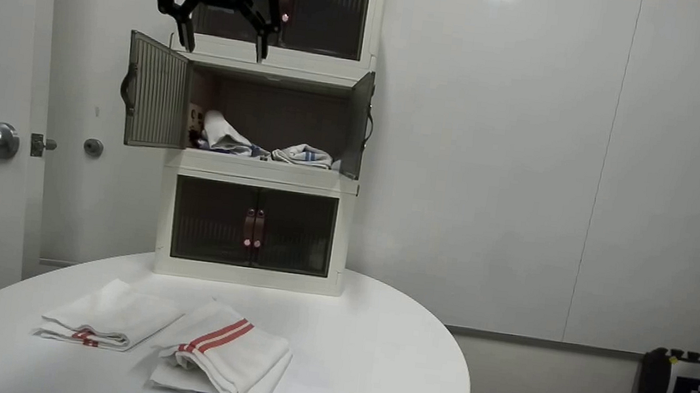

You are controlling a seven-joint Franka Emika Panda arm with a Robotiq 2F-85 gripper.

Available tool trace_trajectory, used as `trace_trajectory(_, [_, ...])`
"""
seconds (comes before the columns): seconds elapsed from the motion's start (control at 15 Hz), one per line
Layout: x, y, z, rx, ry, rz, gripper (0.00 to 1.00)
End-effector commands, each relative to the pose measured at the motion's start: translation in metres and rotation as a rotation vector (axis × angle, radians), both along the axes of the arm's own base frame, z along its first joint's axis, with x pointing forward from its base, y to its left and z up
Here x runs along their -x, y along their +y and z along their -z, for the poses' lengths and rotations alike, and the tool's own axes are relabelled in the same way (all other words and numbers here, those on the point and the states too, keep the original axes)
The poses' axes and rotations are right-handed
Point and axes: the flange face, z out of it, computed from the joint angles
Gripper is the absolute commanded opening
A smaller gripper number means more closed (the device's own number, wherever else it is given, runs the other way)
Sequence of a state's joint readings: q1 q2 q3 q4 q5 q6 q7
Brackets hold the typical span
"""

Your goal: Remove the towel from the cabinet and put it on the table

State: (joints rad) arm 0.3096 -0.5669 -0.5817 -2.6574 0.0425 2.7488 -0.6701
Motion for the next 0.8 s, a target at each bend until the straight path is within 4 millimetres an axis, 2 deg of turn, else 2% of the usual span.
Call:
trace_trajectory(0.0, [-0.003, 0.001, -0.001, 0.013, -0.004, -0.012, 1.0])
trace_trajectory(0.47, [-0.043, -0.019, 0.016, 0.169, -0.005, -0.135, 1.0])
trace_trajectory(0.6, [-0.059, -0.015, 0.02, 0.196, -0.012, -0.176, 1.0])
trace_trajectory(0.73, [-0.077, 0.0, 0.022, 0.201, -0.034, -0.205, 1.0])
